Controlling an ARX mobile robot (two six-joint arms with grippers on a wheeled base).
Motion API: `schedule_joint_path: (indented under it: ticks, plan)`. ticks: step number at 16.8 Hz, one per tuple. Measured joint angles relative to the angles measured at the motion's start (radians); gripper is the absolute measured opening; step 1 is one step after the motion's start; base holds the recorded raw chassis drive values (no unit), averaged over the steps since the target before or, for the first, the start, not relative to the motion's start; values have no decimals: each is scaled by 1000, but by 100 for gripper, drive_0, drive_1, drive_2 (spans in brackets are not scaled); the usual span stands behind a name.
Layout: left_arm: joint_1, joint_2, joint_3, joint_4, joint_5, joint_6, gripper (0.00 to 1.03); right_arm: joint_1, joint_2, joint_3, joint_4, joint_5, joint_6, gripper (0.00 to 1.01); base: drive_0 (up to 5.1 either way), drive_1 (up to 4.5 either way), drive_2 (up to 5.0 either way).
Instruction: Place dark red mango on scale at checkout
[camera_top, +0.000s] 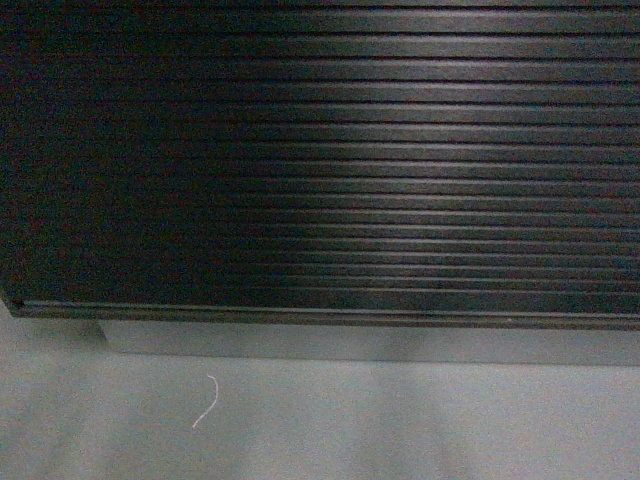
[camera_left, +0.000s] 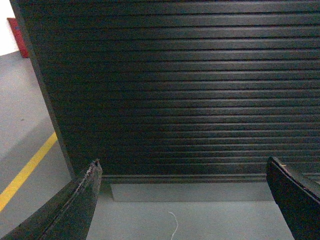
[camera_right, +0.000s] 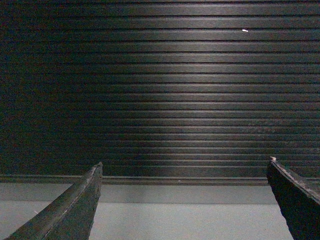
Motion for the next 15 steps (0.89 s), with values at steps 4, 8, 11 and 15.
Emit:
schedule_joint_path:
  ticks: [4,8,11,15]
  plan:
    - [0,0,0,1,0,0,98,0,0,0,-2,0,0,98,-6,263,-276]
    - [0,0,0,-1,0,0,98,0,0,0,0,0,0,98,1,270,-269]
    - [0,0,0,1,0,0,98,0,0,0,1,0,0,98,0,270,-270]
    - [0,0,0,0,0,0,98,0,0,0,0,0,0,98,3,118,-113]
